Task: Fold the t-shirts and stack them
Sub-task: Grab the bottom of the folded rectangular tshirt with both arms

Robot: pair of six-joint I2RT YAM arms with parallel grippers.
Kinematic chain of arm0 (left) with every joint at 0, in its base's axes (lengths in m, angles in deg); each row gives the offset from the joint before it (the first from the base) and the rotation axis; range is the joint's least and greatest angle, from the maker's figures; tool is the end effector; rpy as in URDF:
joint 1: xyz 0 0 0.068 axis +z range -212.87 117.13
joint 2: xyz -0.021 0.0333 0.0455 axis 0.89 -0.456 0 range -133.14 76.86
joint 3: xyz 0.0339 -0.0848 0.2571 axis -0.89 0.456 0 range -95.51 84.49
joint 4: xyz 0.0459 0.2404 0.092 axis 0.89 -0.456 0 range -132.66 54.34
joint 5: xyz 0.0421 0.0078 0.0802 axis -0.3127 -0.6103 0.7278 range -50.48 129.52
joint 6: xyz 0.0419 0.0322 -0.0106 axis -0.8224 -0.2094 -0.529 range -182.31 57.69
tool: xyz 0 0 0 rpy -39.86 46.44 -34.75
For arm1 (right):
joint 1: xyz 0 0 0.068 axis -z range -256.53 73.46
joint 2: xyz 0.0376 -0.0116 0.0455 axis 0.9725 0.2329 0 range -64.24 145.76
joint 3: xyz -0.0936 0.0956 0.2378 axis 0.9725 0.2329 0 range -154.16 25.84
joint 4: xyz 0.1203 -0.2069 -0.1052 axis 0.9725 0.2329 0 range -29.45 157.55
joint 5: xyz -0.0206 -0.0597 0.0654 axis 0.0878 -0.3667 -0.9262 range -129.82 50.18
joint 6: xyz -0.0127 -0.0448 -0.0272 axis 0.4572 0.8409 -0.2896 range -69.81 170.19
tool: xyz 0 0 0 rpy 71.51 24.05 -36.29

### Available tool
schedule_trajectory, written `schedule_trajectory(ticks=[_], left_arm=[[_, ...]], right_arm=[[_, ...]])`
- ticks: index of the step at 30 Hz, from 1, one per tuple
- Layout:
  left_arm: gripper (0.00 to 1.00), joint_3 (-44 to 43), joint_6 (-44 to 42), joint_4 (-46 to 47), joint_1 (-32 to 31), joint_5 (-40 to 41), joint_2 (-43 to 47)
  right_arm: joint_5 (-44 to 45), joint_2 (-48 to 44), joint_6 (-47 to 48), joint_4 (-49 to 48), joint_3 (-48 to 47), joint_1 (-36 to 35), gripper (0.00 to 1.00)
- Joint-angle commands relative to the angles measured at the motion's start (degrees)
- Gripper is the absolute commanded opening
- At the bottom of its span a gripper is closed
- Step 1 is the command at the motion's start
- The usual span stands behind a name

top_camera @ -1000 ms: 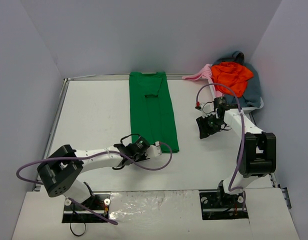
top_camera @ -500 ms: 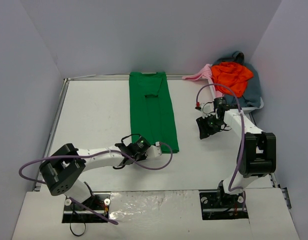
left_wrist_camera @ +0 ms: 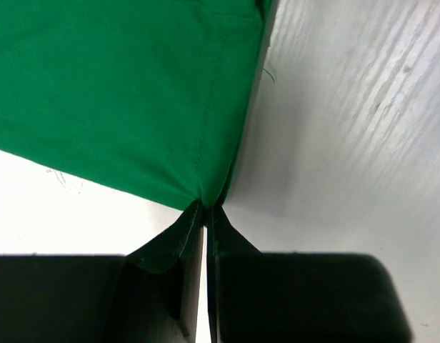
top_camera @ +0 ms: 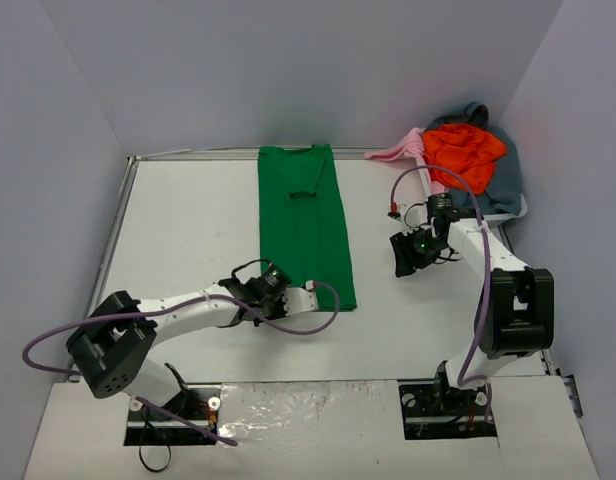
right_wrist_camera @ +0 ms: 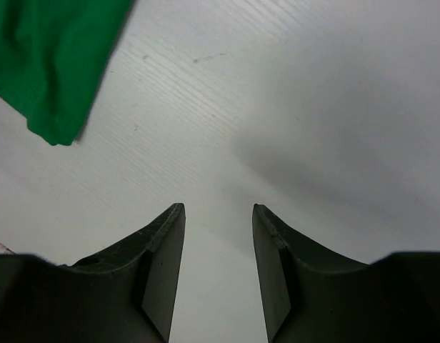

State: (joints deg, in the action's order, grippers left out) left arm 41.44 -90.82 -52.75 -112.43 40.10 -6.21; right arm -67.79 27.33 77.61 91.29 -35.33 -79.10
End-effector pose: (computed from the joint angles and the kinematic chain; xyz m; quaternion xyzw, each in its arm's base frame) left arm 0.1779 -0.2083 0.1719 0.6029 0.7458 -0.0470 0.2793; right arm 0.3187 0.0310 0.2128 -0.3013 0.8922 0.1765 0.2865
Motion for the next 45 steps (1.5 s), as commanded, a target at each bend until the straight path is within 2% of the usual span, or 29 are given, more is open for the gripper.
schedule_trajectory(ticks=[1, 7, 13, 21, 26, 28, 32, 45], left_arm=[[0.02, -3.35, -1.98, -5.58, 5.06, -6.36, 2.21], [0.02, -6.78, -3.13, -8.93, 10.97, -12.09, 0.72], [0.02, -9.95, -2.86, -12.35, 14.14, -19.47, -2.44], [0.02, -11.27, -3.13, -14.73, 16.07, -21.67, -5.44], [0.02, -11.80, -2.78, -15.96, 19.15, -25.71, -6.23], [0.02, -12.06, -2.51, -16.40, 20.63, -27.98, -7.19], [0.02, -12.67, -2.51, -16.67, 20.91, -28.79, -8.42], [0.02, -12.76, -2.69, -16.58, 21.26, -29.23, -8.69]], right_arm=[[-5.51, -4.38, 2.54, 2.92, -2.38, -1.91, 0.39], [-11.93, -6.93, 10.63, 4.06, -3.78, -5.69, 0.40], [-15.10, -10.88, 20.56, 2.93, -0.20, -14.56, 0.39], [-10.45, -10.80, 26.98, -1.30, 3.42, -20.63, 0.40], [-7.46, -10.70, 26.29, -6.38, 7.19, -24.14, 0.39], [-3.00, -12.98, 23.23, -13.12, 12.18, -29.56, 0.38], [-0.87, -13.17, 21.45, -17.64, 13.62, -33.55, 0.39], [3.79, -4.21, 21.53, -19.93, 11.25, -37.68, 0.38]])
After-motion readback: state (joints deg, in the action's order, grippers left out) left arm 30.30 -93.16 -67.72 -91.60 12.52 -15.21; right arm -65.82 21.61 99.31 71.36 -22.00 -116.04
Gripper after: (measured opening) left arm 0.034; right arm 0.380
